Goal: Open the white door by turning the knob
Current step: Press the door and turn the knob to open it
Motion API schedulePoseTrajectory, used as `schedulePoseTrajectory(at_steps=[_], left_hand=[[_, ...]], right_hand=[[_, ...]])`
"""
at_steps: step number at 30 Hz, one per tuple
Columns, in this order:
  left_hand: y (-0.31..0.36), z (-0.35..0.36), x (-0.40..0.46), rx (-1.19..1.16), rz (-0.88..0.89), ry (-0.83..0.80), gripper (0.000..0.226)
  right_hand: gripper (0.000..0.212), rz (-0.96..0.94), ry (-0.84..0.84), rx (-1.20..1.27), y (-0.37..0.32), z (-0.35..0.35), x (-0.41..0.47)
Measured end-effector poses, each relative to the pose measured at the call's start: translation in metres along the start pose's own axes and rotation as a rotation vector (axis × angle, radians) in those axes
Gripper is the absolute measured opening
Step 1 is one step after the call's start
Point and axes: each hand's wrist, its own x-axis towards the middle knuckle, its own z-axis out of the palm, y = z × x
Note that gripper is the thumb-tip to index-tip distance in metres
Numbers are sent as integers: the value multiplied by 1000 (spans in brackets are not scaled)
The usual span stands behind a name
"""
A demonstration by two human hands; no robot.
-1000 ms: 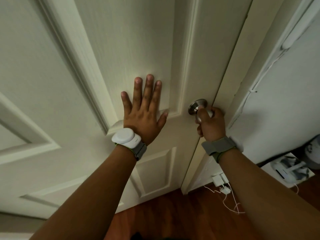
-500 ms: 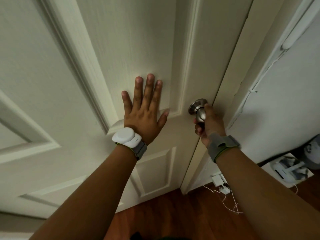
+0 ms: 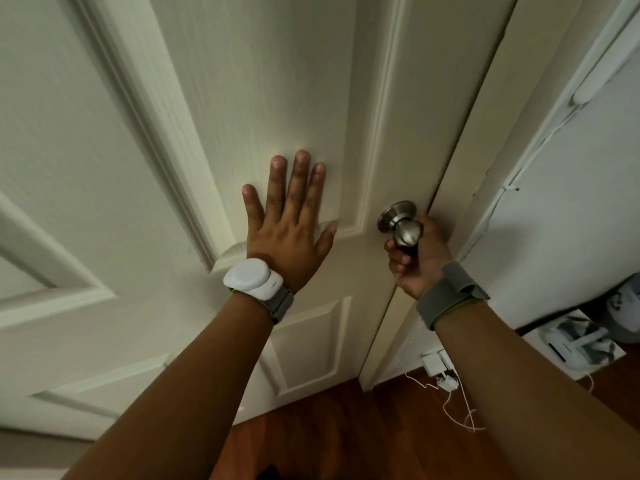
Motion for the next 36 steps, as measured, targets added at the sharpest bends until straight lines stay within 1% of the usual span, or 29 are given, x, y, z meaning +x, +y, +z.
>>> schedulePoseTrajectory(at_steps=[7,16,21,29,33,36], left_hand=[[-4,5,4,-11,-5,-4,81],[-14,18,11,15,2,-17,84],[-21,24,19,17,-1,-34,84],[-32,39,33,71,-11,-66,83],[-41,47,38,116,4,-80,85],[-46,53,45,80,1,-101,87]], right_hand=[[47,16,-20,-2,-3,6,10],[50,9,9,-23,-8,19,23],[45,-42,37,-133,-11,30,34],[44,-142,149,-326,-19,49,60],[37,-204,165,-386,-23,59,73],[26,-251,142,-435,-25,69,80]])
